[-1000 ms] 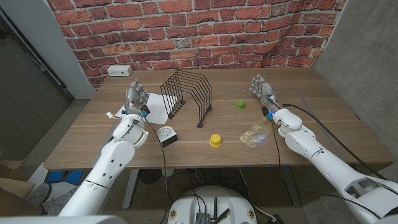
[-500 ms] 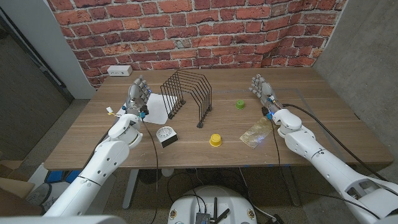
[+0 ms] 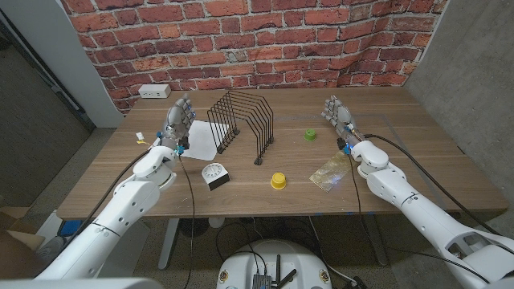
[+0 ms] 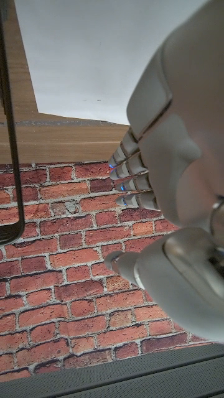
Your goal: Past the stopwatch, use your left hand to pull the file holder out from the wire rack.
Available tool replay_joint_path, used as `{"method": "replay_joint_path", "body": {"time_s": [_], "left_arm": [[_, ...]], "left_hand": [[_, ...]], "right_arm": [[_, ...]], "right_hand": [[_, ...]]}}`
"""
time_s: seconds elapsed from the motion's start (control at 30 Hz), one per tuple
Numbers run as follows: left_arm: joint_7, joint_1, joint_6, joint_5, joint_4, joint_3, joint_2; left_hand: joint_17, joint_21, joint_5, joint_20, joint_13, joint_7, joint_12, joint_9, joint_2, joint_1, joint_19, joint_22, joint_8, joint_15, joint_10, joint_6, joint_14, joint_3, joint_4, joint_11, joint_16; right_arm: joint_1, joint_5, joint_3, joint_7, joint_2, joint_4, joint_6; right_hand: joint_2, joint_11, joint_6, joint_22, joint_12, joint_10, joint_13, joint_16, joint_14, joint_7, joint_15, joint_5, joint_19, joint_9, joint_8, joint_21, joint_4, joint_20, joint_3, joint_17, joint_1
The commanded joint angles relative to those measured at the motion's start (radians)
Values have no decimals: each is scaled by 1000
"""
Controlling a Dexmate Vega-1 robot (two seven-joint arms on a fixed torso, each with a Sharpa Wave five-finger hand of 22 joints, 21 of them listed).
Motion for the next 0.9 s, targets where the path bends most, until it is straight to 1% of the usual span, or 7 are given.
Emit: {"method": "replay_joint_path", "body": {"time_s": [0.03, 0.23, 0.37, 0.5, 0.6, 0.73, 0.9], "left_arm": [[-112, -45, -24, 58, 77, 25, 44], [-123, -67, -46, 84, 114, 36, 36], [-132, -81, -54, 95, 140, 45, 31], [-154, -98, -49, 113, 159, 57, 45], [-190, -109, -59, 96, 186, 59, 36], [-217, -122, -52, 111, 202, 71, 56], [-247, -146, -86, 140, 246, 91, 49]], "left_hand": [[3, 5, -1, -103, 1, -4, -1, 2, 3, -14, -6, 0, -2, -1, -12, -14, -10, -4, 1, 1, 5], [4, 7, -1, -100, 1, -5, 2, 2, 8, -22, -6, 0, -1, 1, -14, -22, -13, -5, 3, -1, 7], [4, 12, 0, -95, 1, -5, 8, 2, 16, -30, 1, 0, 3, 0, -5, -23, -8, -4, 6, -11, 12], [4, 12, 0, -95, 1, -6, 8, 2, 19, -32, 2, 0, 4, -1, -8, -22, -8, -3, 6, -9, 12], [3, 12, 0, -96, 1, -7, 7, 1, 22, -36, 0, 0, 3, 2, -11, -27, -14, -3, 6, -2, 10], [3, 7, 0, -104, 1, -10, 3, 1, 29, -51, -23, 0, 1, 10, -39, -55, -44, -4, 5, 2, 5], [3, 5, 1, -105, 1, -6, 2, 1, 35, -61, -39, 0, -1, 10, -55, -76, -61, -5, 6, 0, 5]], "right_arm": [[-6, -21, -6, -24, -2, -21, -4], [-6, -36, -9, -33, -1, -23, 4], [-4, -42, -12, -38, 4, -19, 7], [-4, -45, -12, -46, 16, -11, 23], [-7, -47, -12, -54, 20, -14, 24], [-12, -49, -13, -56, 23, -15, 32], [-17, -49, -9, -65, 30, -17, 46]], "right_hand": [[119, -2, 7, 6, 1, 4, 2, 10, -5, -3, -16, -1, 9, 5, 0, -1, -2, -15, 5, 6, 12], [119, -3, 7, 6, 1, 4, 2, 10, -5, -2, -15, -1, 9, 5, 0, 0, -1, -15, 5, 6, 11], [119, -2, 7, 6, 1, 5, 2, 11, -5, -3, -16, -1, 9, 5, 0, -1, -1, -15, 5, 6, 10], [119, -2, 7, 6, 1, 4, 2, 10, -5, -2, -16, -1, 8, 5, 0, -1, 1, -15, 5, 6, 9], [118, -2, 7, 6, 1, 5, 2, 10, -4, -3, -16, -1, 8, 5, 0, -1, 2, -14, 5, 6, 8], [118, -3, 7, 6, 1, 5, 2, 10, -4, -2, -16, -1, 8, 5, 0, 0, 4, -14, 5, 6, 7], [117, -2, 8, 6, 1, 6, 2, 9, -3, -1, -16, 0, 9, 5, 0, 0, 6, -23, 5, 5, 4]]}}
